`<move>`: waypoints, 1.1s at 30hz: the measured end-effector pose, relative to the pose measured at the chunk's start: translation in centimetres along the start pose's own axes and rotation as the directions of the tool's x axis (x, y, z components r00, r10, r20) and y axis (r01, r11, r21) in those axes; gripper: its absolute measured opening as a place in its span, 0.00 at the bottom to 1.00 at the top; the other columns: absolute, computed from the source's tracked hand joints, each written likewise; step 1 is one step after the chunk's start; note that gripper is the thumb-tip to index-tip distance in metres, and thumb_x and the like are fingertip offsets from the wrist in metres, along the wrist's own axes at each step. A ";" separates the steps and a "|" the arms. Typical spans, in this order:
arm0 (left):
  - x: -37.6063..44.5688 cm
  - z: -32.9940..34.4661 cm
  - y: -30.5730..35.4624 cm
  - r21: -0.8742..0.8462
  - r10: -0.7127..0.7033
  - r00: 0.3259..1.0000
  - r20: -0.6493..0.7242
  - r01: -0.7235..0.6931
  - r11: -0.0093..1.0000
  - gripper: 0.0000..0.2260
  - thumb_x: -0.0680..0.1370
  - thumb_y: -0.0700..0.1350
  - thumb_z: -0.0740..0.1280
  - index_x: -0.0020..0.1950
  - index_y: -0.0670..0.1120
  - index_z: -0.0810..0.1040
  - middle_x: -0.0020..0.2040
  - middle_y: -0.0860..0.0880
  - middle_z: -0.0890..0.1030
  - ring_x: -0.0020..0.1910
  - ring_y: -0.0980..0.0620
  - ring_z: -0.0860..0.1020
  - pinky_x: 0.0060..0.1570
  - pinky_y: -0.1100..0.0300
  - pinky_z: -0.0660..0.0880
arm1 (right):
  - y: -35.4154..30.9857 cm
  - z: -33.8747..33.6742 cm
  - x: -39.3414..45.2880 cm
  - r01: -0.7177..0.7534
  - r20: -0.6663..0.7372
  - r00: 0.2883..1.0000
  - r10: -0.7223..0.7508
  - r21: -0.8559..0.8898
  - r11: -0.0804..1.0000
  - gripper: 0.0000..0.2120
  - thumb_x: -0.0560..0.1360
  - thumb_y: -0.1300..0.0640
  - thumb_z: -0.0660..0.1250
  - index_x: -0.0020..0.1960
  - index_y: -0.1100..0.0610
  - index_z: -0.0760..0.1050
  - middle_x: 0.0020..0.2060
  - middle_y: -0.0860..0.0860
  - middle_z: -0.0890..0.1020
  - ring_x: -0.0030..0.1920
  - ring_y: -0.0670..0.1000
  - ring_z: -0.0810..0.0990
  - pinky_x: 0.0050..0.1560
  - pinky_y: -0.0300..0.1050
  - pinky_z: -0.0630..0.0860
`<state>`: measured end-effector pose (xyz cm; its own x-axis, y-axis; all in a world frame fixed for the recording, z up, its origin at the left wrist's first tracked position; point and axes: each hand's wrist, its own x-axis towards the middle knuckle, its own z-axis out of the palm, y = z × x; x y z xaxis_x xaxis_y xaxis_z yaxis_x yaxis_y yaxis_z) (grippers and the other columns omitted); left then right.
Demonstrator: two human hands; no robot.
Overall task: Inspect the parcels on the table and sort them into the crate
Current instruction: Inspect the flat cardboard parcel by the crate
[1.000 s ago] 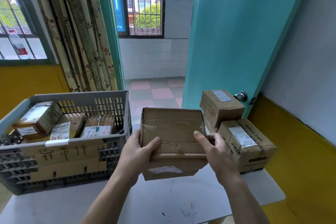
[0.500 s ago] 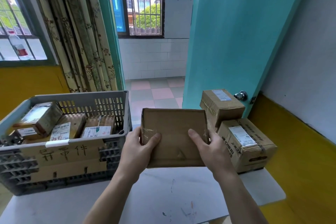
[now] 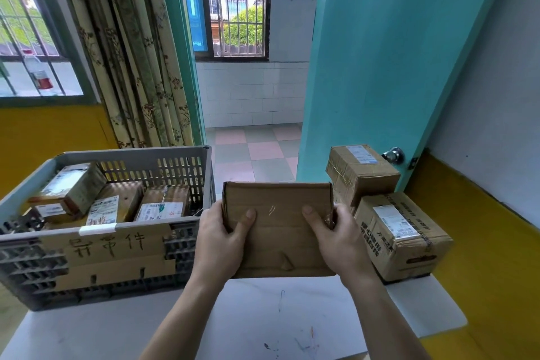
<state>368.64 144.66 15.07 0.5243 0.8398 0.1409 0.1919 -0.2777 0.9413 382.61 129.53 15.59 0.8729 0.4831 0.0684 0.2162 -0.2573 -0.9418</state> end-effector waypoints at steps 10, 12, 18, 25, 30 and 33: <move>-0.1 -0.4 1.3 -0.067 -0.112 0.993 0.033 0.114 0.991 0.21 0.75 0.57 0.75 0.56 0.48 0.69 0.50 0.50 0.82 0.50 0.52 0.82 0.47 0.54 0.79 | -0.6 -0.2 -0.4 0.048 -0.004 0.999 -0.048 0.024 0.999 0.15 0.75 0.42 0.72 0.56 0.48 0.75 0.45 0.42 0.82 0.46 0.41 0.81 0.36 0.28 0.73; -0.3 -0.3 1.4 -0.021 -0.073 0.997 0.003 0.073 0.997 0.21 0.75 0.54 0.76 0.57 0.47 0.69 0.49 0.53 0.81 0.48 0.58 0.80 0.42 0.62 0.75 | -1.0 -0.1 -0.3 0.087 0.005 0.996 -0.087 0.011 0.996 0.20 0.74 0.37 0.70 0.62 0.45 0.75 0.50 0.40 0.83 0.50 0.37 0.80 0.42 0.27 0.73; -0.4 -0.4 1.7 -0.078 -0.048 0.997 0.059 0.053 0.996 0.24 0.75 0.56 0.75 0.63 0.49 0.68 0.53 0.55 0.80 0.51 0.59 0.79 0.45 0.64 0.75 | -0.4 -0.4 -0.3 0.142 -0.040 0.989 -0.141 0.003 0.990 0.30 0.69 0.32 0.67 0.66 0.45 0.77 0.54 0.41 0.83 0.57 0.44 0.81 0.59 0.48 0.80; 1.4 -1.4 2.2 -0.229 -0.074 0.994 0.078 0.090 0.969 0.34 0.73 0.66 0.65 0.77 0.54 0.70 0.73 0.53 0.74 0.68 0.54 0.74 0.65 0.53 0.74 | -1.2 -0.1 -0.8 0.108 0.031 0.994 -0.110 0.042 0.993 0.26 0.74 0.32 0.64 0.66 0.44 0.72 0.57 0.38 0.78 0.58 0.42 0.77 0.50 0.32 0.72; 1.4 -0.9 1.7 -0.219 -0.085 0.986 0.144 0.116 0.969 0.22 0.79 0.47 0.69 0.72 0.55 0.70 0.67 0.50 0.77 0.58 0.54 0.79 0.49 0.61 0.77 | -1.9 0.1 0.2 0.006 -0.004 1.000 -0.006 0.049 0.999 0.15 0.80 0.41 0.64 0.62 0.45 0.66 0.50 0.39 0.74 0.48 0.39 0.73 0.42 0.34 0.68; 1.5 -1.1 1.7 -0.228 -0.113 0.971 0.209 0.161 0.960 0.31 0.72 0.48 0.72 0.75 0.51 0.69 0.67 0.50 0.77 0.55 0.56 0.81 0.44 0.66 0.78 | -1.7 -0.1 0.5 -0.011 -0.041 0.999 0.015 0.095 0.995 0.14 0.78 0.50 0.69 0.61 0.48 0.70 0.50 0.39 0.76 0.48 0.39 0.75 0.43 0.37 0.71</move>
<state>368.85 145.98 17.25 0.6607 0.7499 -0.0336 0.0797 -0.0256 0.9965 382.77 130.10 17.26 0.8933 0.4444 0.0681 0.1645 -0.1821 -0.9694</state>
